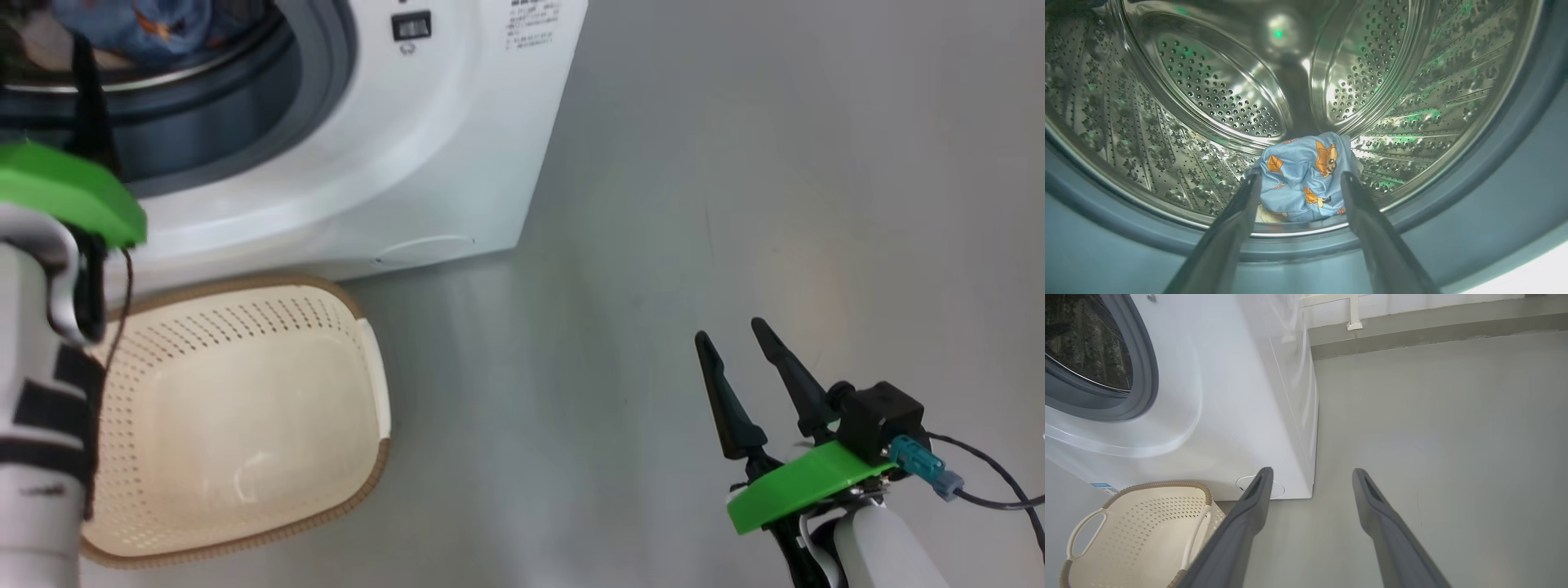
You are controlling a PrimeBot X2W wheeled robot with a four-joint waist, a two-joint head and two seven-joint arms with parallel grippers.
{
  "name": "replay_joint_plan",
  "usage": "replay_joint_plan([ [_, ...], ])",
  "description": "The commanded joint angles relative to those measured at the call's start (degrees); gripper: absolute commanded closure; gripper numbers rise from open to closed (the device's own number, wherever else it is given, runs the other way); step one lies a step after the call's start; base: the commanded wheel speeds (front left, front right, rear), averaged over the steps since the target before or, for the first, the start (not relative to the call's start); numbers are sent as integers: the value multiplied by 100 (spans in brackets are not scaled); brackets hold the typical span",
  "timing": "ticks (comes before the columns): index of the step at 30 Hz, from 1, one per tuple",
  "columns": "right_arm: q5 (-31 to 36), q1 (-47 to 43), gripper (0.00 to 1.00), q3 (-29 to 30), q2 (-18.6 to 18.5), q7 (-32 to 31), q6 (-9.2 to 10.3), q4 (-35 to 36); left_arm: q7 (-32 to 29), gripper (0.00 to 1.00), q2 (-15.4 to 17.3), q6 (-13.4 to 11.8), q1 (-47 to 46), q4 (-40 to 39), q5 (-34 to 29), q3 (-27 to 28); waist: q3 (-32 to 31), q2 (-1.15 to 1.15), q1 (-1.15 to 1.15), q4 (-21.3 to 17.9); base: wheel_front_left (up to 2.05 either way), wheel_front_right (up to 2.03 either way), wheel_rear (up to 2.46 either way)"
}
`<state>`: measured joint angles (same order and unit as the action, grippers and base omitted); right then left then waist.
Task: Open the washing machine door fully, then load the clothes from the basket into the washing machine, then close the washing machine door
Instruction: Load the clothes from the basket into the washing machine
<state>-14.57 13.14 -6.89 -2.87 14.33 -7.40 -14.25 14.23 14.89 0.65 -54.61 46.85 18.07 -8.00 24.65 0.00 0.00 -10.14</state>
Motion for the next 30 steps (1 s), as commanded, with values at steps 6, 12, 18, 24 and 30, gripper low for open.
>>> replay_joint_plan([
  [6,210,-321,0,-95,-18,67,-9,174,72,0,247,-170,879,-1023,-6,159,-510,0,0,214,0,0,0],
  [12,248,-438,0,-51,-43,67,-9,222,74,0,284,-312,1514,-1782,-9,221,-706,0,0,304,0,0,0],
  [18,249,-594,0,-35,-49,67,-9,253,75,0,192,-493,2406,-2575,112,339,-990,0,0,354,0,0,0],
  [24,245,-788,0,11,-95,67,-9,286,76,0,72,-646,3269,-3317,101,376,-1177,0,0,413,0,0,0],
  [30,243,-873,0,38,-113,67,-9,306,76,0,8,-749,3936,-3775,4,333,-1282,0,0,475,0,0,0],
])
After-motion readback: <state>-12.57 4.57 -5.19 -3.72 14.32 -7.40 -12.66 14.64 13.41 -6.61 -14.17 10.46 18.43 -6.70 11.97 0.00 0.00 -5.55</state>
